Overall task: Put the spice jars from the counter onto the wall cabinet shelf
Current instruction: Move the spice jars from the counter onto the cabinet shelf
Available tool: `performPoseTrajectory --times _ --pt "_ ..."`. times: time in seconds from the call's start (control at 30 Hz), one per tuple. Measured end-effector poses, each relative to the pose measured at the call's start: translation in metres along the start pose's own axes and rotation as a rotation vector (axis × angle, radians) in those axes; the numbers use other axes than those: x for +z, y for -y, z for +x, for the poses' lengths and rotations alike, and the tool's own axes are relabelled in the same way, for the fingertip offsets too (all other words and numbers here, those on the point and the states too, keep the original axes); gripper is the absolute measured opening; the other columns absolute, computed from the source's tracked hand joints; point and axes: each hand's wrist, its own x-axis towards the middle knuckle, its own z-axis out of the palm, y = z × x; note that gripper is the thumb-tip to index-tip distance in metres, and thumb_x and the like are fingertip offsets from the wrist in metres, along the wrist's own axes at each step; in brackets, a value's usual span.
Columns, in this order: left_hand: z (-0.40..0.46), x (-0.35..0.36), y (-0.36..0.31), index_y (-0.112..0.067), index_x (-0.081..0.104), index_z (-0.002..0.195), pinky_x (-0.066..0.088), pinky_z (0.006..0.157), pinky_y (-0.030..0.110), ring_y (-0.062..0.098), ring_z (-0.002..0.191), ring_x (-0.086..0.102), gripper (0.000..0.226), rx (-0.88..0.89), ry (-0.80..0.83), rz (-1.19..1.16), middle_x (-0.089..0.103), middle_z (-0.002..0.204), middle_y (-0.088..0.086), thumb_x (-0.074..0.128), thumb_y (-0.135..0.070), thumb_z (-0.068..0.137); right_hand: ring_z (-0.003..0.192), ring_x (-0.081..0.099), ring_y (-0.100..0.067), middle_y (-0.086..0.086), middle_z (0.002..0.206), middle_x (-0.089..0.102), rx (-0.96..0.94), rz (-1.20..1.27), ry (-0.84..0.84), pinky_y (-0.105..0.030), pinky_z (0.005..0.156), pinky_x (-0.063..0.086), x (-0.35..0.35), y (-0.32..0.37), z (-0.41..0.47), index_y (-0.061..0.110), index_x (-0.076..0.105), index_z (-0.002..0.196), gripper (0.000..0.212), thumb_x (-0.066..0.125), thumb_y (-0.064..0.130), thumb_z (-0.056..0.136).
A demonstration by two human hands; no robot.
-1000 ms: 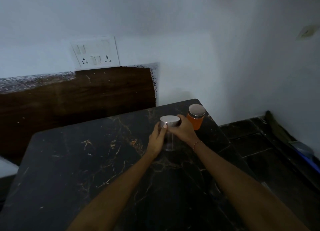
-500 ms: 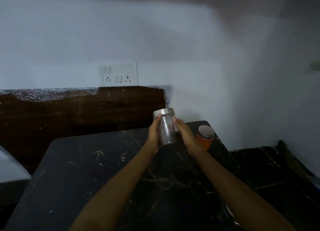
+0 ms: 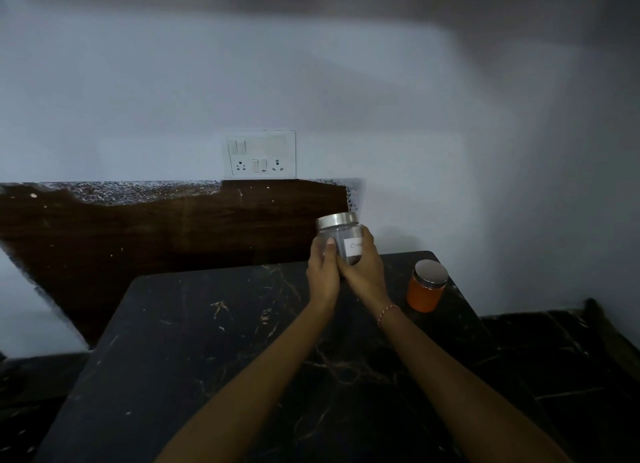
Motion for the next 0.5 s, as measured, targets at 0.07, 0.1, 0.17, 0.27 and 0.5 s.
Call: performPoseTrajectory --times 0.07,0.1,0.17,0.27,0.5 --pt "-0.002 -0.001 -0.001 -0.018 0.042 0.131 0.05 0.073 0.019 0.015 0.103 0.059 0.037 -0.016 -0.016 -0.04 0.056 0.115 0.0 0.039 -0.033 0.098 0.122 0.046 -0.014 -0.002 0.133 0.05 -0.047 -0.026 -0.005 -0.031 0.098 0.044 0.002 0.001 -0.002 0.023 0.034 0.139 0.071 0.07 0.028 0.078" --pt "-0.002 -0.004 -0.002 -0.019 0.04 0.132 0.049 0.07 0.019 0.012 0.1 0.059 0.038 -0.035 -0.011 -0.057 0.055 0.113 -0.001 0.04 -0.034 0.097 0.123 0.045 -0.014 -0.002 0.134 0.049 -0.05 -0.009 -0.003 -0.032 0.098 0.045 0.001 0.001 -0.004 0.023 0.035 0.139 0.069 0.069 0.028 0.079" --pt "0.003 -0.01 -0.006 -0.018 0.04 0.132 0.05 0.07 0.022 0.012 0.099 0.058 0.039 -0.082 0.016 -0.102 0.054 0.114 0.0 0.04 -0.035 0.097 0.12 0.047 -0.017 -0.003 0.131 0.048 -0.014 0.093 0.016 -0.034 0.093 0.049 -0.002 0.002 -0.006 0.025 0.039 0.134 0.059 0.066 0.028 0.082" --pt "0.013 -0.019 -0.015 -0.012 0.044 0.131 0.052 0.081 0.032 0.024 0.108 0.057 0.042 -0.128 0.082 -0.152 0.057 0.119 0.01 0.035 -0.036 0.098 0.111 0.055 -0.015 0.009 0.113 0.056 0.015 0.255 0.101 -0.021 0.08 0.052 -0.009 0.009 -0.006 0.038 0.05 0.114 0.026 0.055 0.029 0.09" --pt "0.016 -0.022 -0.026 -0.014 0.046 0.125 0.05 0.086 0.033 0.024 0.11 0.055 0.038 -0.126 0.117 -0.138 0.055 0.122 0.011 0.034 -0.038 0.097 0.096 0.059 -0.005 0.007 0.113 0.057 0.071 0.361 0.225 -0.017 0.075 0.048 -0.016 0.022 0.006 0.028 0.045 0.126 0.034 0.049 0.023 0.093"
